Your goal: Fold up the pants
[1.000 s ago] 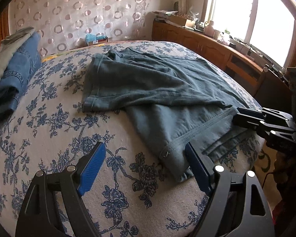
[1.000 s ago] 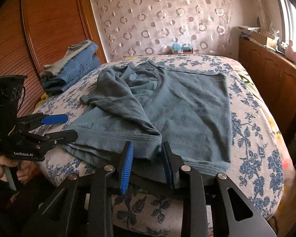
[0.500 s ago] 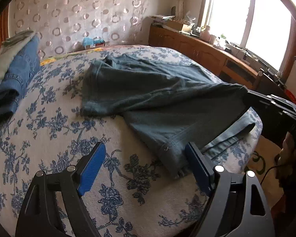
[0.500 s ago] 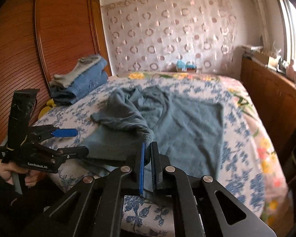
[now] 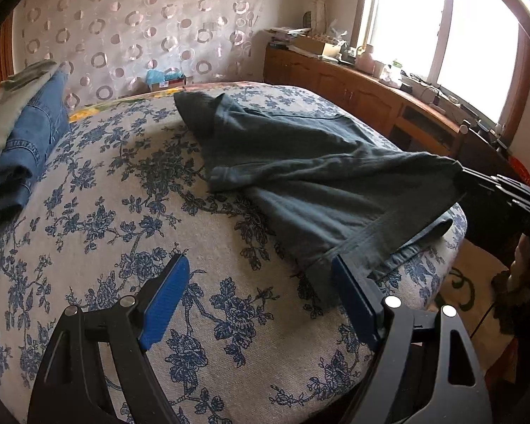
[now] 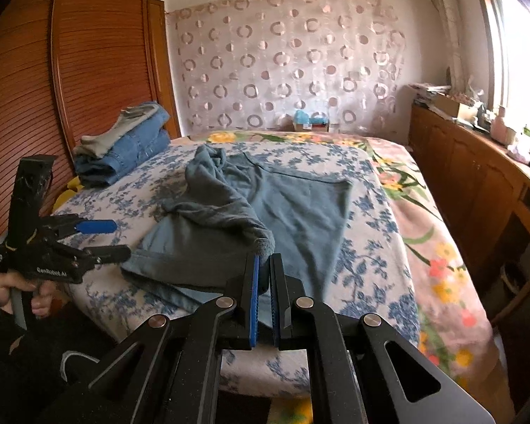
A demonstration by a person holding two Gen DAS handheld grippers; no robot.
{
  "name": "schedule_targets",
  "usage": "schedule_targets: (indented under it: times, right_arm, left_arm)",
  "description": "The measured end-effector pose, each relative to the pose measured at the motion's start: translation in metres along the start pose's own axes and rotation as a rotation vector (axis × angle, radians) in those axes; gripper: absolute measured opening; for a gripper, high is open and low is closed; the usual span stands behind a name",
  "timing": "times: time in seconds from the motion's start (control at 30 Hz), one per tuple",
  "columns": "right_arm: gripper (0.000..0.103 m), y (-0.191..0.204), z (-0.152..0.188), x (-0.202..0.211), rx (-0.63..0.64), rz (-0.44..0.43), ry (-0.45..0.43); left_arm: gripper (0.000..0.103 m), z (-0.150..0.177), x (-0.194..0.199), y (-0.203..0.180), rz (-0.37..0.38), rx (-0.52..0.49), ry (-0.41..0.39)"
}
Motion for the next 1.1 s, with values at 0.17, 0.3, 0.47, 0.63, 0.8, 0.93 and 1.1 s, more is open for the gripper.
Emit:
schedule_targets:
  times: [0.17, 0.3, 0.47, 0.63, 0.8, 0.93, 1.1]
  right_arm:
    - [0.006, -0.007, 0.005, 0.004, -0.016, 0.015, 0.018]
    - [0.006, -0.009, 0.011, -0.002, -0.012, 0.028, 0.056]
    - [0.006, -0.009, 0.019, -0.006, -0.009, 0.034, 0.093]
    - [0.006, -0.012, 0.02, -0.007, -0.019, 0.037, 0.113]
    - [0.011, -0.014, 0.016, -0.008, -0.03, 0.037, 0.112]
    - [0.032, -0.012, 0.013, -0.005, -0.032, 0.052, 0.093]
    - [0.034, -0.01, 0.007, -0.007, -0.041, 0.036, 0.082]
  left_arm:
    - [0.083, 0.0, 0.0, 0.0, 0.0, -0.001, 0.001]
    - [0.083, 0.0, 0.0, -0.001, -0.001, -0.003, -0.001]
    - [0.083, 0.0, 0.003, -0.004, -0.004, -0.002, -0.016]
    - [0.083, 0.0, 0.006, -0.004, -0.012, 0.0, -0.027]
    - [0.083, -0.001, 0.01, -0.001, -0.017, 0.006, -0.04]
    - [0.083, -0.002, 0.015, 0.001, -0.022, 0.011, -0.052]
    - [0.083, -0.004, 0.025, 0.008, -0.037, 0.017, -0.076]
Point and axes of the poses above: each gripper's, at about its wrist camera, not at the fingertips, and x roughly against the way its jaws point, y to its left, z to its underside, the point moved 1 cm from there along -x, roughly the way its jaws point, and after that the axes turned 1 degree about y, right-handed, at the moved point
